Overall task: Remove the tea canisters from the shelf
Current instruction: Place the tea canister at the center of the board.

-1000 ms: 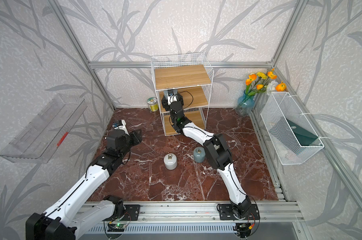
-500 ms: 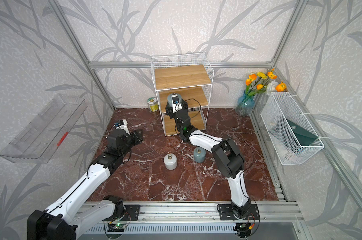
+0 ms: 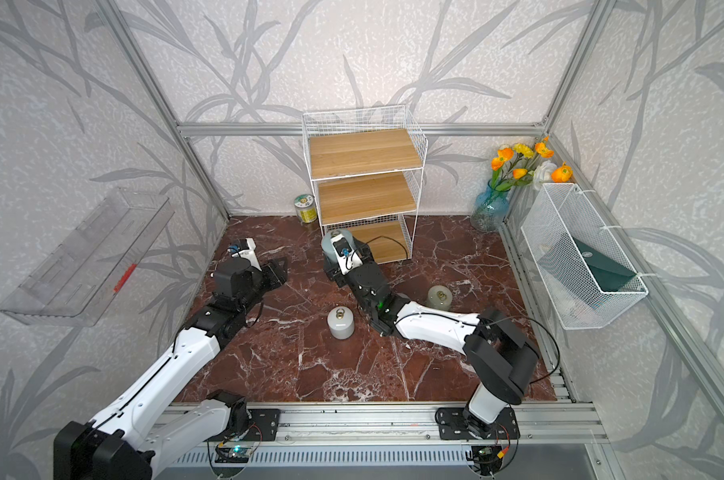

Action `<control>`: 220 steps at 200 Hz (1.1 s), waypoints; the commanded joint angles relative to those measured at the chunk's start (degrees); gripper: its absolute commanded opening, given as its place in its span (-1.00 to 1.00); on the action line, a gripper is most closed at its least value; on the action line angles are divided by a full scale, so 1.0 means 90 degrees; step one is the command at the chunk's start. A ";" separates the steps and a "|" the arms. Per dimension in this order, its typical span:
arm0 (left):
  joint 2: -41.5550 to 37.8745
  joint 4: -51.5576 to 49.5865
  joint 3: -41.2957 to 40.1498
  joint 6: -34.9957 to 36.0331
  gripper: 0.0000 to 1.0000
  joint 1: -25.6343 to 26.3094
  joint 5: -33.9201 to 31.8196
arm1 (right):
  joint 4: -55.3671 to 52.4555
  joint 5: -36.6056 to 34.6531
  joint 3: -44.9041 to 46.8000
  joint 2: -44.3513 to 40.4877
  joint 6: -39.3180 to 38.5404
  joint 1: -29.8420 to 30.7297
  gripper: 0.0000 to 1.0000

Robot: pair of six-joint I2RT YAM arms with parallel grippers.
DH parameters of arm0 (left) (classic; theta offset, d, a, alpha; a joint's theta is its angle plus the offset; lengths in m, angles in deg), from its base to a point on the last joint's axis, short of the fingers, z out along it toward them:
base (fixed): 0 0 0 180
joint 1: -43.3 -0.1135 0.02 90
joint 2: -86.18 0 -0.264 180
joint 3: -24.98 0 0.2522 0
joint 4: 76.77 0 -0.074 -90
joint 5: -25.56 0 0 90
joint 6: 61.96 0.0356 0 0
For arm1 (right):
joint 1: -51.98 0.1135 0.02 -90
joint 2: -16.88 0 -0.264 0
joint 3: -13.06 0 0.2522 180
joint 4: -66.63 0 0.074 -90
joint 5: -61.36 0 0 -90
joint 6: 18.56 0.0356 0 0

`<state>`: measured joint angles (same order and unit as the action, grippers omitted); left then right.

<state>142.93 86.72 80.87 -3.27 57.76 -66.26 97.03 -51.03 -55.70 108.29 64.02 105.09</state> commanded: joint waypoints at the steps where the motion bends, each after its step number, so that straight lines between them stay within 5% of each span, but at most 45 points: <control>1: -0.0323 -0.0226 0.0003 0.0045 0.15 -0.0040 -0.0027 | 0.0364 0.0112 0.0117 -0.0694 0.0409 0.0358 0.33; 86: -0.2031 -0.2141 0.0198 -0.0041 0.16 -0.0046 -0.1534 | 0.0397 -0.0595 0.0277 0.0178 0.1144 0.2143 0.36; 135: -0.3387 -0.2869 0.0100 -0.0304 0.18 -0.0053 -0.2831 | 0.0504 -0.0511 -0.0545 0.1775 0.1477 0.2404 0.39; 220: -0.3713 -0.3277 0.0079 -0.0320 0.23 -0.0054 -0.3131 | -0.0446 -0.0047 -0.2800 0.3874 0.1351 0.2401 0.45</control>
<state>110.62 58.90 81.00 -6.18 57.73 -92.34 91.96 -52.12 -74.96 141.30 76.02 126.42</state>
